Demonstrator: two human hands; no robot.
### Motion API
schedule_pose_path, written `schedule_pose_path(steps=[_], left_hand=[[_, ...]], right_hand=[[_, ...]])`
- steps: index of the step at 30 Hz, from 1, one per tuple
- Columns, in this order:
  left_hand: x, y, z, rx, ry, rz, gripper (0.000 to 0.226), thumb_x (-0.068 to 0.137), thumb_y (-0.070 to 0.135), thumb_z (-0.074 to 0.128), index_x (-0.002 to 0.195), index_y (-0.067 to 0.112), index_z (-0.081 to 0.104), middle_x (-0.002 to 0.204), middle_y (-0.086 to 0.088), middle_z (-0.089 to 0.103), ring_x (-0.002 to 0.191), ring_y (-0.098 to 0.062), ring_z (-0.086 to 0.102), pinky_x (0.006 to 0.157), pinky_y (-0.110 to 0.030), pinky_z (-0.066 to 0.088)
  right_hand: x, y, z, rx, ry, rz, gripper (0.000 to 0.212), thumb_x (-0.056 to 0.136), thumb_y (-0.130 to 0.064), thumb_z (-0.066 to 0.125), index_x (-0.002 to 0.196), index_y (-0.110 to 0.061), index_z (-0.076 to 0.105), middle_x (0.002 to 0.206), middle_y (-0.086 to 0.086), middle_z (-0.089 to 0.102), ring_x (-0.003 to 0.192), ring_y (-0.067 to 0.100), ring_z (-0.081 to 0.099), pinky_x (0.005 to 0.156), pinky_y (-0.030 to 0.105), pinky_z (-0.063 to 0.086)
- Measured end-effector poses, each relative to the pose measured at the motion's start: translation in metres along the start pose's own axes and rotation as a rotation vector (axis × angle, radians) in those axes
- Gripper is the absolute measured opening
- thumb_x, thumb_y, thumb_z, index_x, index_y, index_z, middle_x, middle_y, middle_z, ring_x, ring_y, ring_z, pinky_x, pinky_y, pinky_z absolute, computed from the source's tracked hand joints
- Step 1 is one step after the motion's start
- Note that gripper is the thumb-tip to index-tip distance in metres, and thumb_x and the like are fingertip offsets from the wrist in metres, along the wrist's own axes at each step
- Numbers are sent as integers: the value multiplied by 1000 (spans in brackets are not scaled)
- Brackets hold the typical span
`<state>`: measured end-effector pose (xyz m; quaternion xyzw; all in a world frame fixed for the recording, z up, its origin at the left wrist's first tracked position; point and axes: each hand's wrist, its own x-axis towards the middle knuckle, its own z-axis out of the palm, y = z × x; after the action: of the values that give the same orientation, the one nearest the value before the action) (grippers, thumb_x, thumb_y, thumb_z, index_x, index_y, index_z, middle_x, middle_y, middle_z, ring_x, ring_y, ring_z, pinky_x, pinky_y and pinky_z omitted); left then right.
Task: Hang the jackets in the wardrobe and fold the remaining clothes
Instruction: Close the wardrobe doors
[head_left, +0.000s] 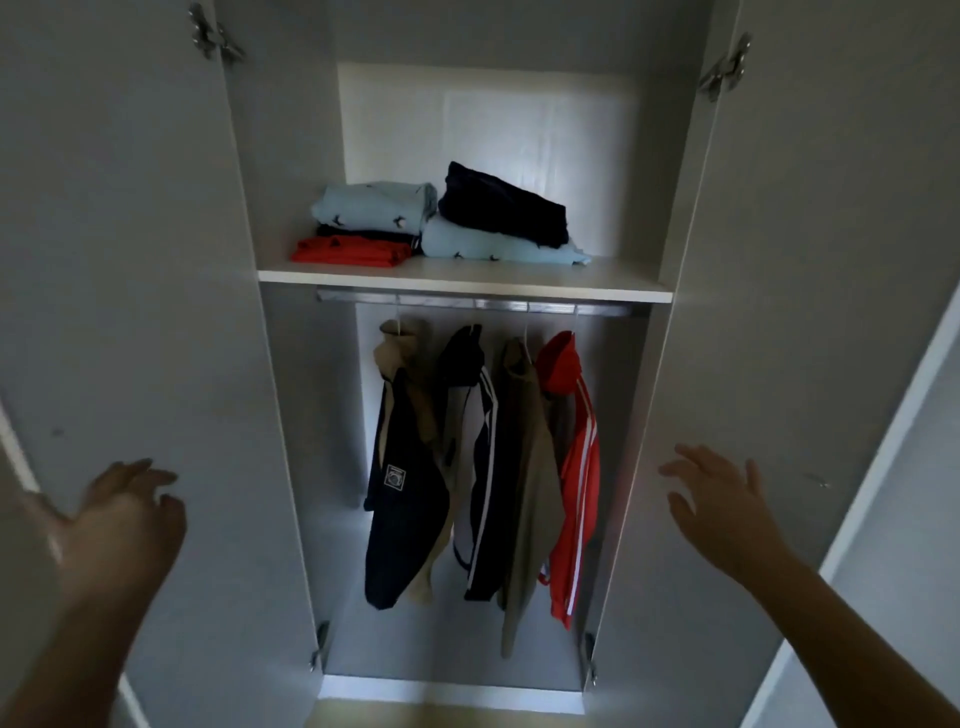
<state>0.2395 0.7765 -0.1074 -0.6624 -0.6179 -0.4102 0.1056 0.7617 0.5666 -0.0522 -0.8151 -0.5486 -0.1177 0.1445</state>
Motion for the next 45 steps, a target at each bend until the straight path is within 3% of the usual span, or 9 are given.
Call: schedule_pose_path(steps=[5, 13, 18, 26, 29, 32, 36, 40, 45], left_hand=[[-15, 22, -20, 157, 25, -23, 16, 77, 3, 66, 91, 9, 73, 115, -14, 66, 116, -29, 56, 111, -50, -14], [-14, 9, -40, 87, -111, -27, 28, 72, -3, 70, 99, 0, 71, 128, -26, 55, 123, -43, 46, 105, -58, 30], [-13, 0, -50, 31, -55, -130, 48, 73, -3, 67, 120, 0, 61, 147, -25, 32, 141, -39, 20, 109, -56, 26], [-6, -13, -68, -193, 142, -245, 77, 73, -8, 60, 144, 1, 31, 155, -29, 6, 142, -45, 13, 109, -54, 28], [10, -27, -67, -252, 104, -304, 79, 80, -3, 59, 147, -2, 19, 155, -28, 7, 138, -48, 23, 110, -51, 28], [27, -41, -66, -300, 54, -387, 76, 85, -1, 56, 149, 0, 15, 144, -34, 32, 126, -52, 39, 104, -50, 34], [48, -63, -64, -262, -22, -343, 55, 88, -2, 55, 139, -3, 36, 123, -35, 53, 104, -55, 54, 92, -51, 42], [70, -89, -71, -353, -18, -255, 11, 90, 0, 58, 99, -5, 62, 95, -29, 65, 90, -43, 64, 82, -45, 47], [94, -94, -82, -393, -176, -196, 21, 87, 20, 68, 70, 8, 66, 70, -11, 69, 67, -25, 62, 63, -27, 44]], right_hand=[[-14, -3, 8, -45, -70, 11, 34, 98, -28, 46, 131, -31, 50, 154, -4, 31, 145, 15, 22, 118, 55, 2], [-25, -32, 21, -198, -143, -69, 37, 98, -36, 42, 135, -30, 46, 149, -5, 38, 141, 13, 28, 117, 54, 5], [-16, -74, 23, -153, -140, -178, 34, 97, -32, 47, 130, -23, 53, 139, -1, 50, 134, 19, 39, 115, 50, 15], [2, -135, 20, -321, -76, -433, 24, 95, -29, 51, 117, -19, 55, 124, 2, 55, 122, 22, 50, 110, 46, 32], [8, -171, 22, -198, -45, -486, 29, 95, -26, 45, 122, -24, 54, 134, -1, 49, 131, 20, 39, 113, 52, 21], [14, -206, 27, -148, -38, -536, 35, 96, -24, 41, 130, -24, 50, 144, -1, 40, 138, 18, 29, 115, 53, 11], [16, -258, 38, -111, -66, -602, 38, 99, -19, 38, 136, -20, 46, 152, -1, 30, 144, 17, 20, 116, 50, 5], [15, -321, 52, -41, -133, -633, 41, 97, -16, 41, 138, -19, 43, 152, -1, 29, 143, 17, 20, 116, 49, 6], [12, -374, 72, 199, -227, -613, 45, 99, -18, 42, 143, -16, 39, 154, 2, 31, 142, 16, 27, 117, 35, 18]])
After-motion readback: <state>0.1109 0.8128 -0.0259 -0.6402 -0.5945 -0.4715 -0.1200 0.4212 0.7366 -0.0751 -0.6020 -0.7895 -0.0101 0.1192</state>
